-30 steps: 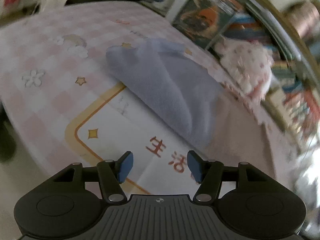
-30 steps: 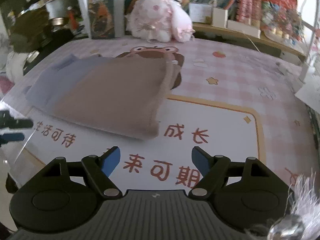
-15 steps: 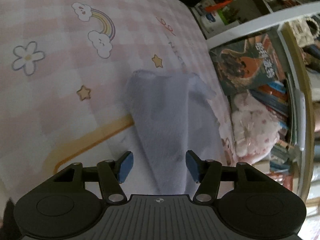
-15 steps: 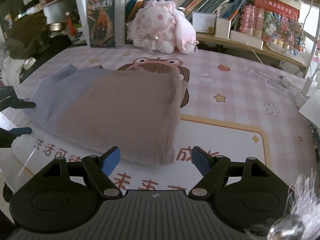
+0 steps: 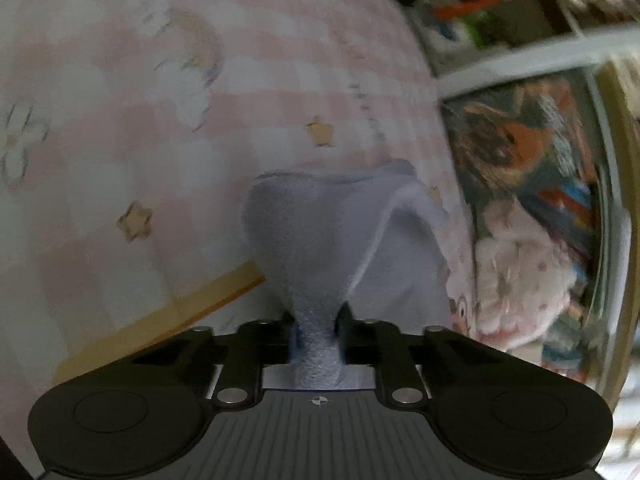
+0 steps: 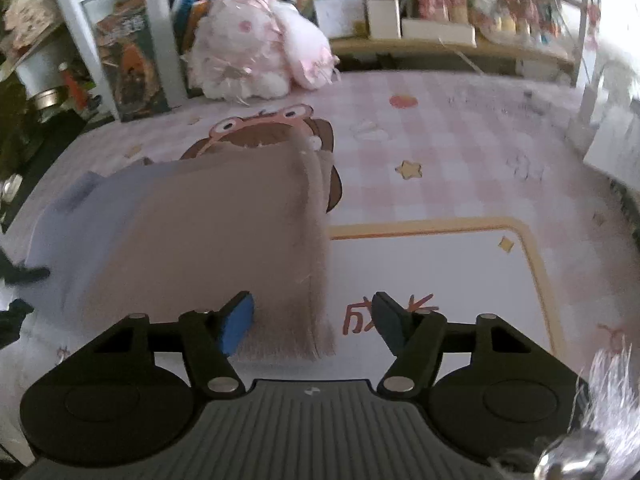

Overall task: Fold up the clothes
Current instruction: 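Grasp the lavender edge of the folded sweater with the left gripper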

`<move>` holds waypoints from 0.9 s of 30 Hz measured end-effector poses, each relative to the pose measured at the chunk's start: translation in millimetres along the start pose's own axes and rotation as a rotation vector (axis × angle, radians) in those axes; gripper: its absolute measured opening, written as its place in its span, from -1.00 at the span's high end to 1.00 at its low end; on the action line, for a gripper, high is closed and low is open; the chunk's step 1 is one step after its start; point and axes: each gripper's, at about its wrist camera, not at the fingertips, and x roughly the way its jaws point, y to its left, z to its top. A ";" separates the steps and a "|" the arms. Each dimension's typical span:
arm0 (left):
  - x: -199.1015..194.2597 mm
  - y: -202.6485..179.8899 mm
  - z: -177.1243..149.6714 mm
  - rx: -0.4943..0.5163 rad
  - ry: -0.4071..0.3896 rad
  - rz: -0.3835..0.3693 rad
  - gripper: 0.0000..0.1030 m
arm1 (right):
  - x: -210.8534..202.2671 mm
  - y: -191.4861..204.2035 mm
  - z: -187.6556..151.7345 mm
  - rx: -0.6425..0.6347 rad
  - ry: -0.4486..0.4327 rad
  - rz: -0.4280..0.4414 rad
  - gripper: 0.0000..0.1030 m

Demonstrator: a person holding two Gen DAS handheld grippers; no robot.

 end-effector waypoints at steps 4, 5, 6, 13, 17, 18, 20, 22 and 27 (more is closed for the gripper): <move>-15.6 -43.7 -16.3 0.416 -0.074 -0.042 0.77 | 10.7 4.3 0.7 0.014 0.024 -0.006 -0.04; -14.4 -46.7 -16.7 0.457 -0.071 -0.045 0.75 | 12.4 5.7 0.7 0.015 0.027 -0.007 -0.04; -11.8 -47.2 -15.8 0.476 -0.062 -0.045 0.73 | 14.0 7.0 0.7 0.015 0.029 -0.009 -0.04; 22.2 20.0 11.2 0.042 0.083 -0.072 0.54 | 19.3 13.0 0.5 0.011 0.037 -0.025 -0.04; 31.6 25.5 11.7 0.009 0.078 -0.108 0.40 | 21.2 14.4 0.0 0.015 0.039 -0.034 -0.04; 34.0 25.7 11.8 0.002 0.075 -0.117 0.38 | 21.5 15.3 -0.2 0.012 0.038 -0.037 -0.04; 37.9 26.0 12.6 -0.011 0.070 -0.133 0.36 | 22.2 16.7 -0.4 0.008 0.037 -0.042 -0.04; 40.4 26.4 14.6 -0.025 0.069 -0.145 0.43 | 23.5 17.3 -0.2 0.009 0.035 -0.044 -0.04; 38.3 17.5 17.6 0.067 0.064 -0.135 0.71 | 23.0 22.4 -1.1 0.013 0.038 -0.064 -0.04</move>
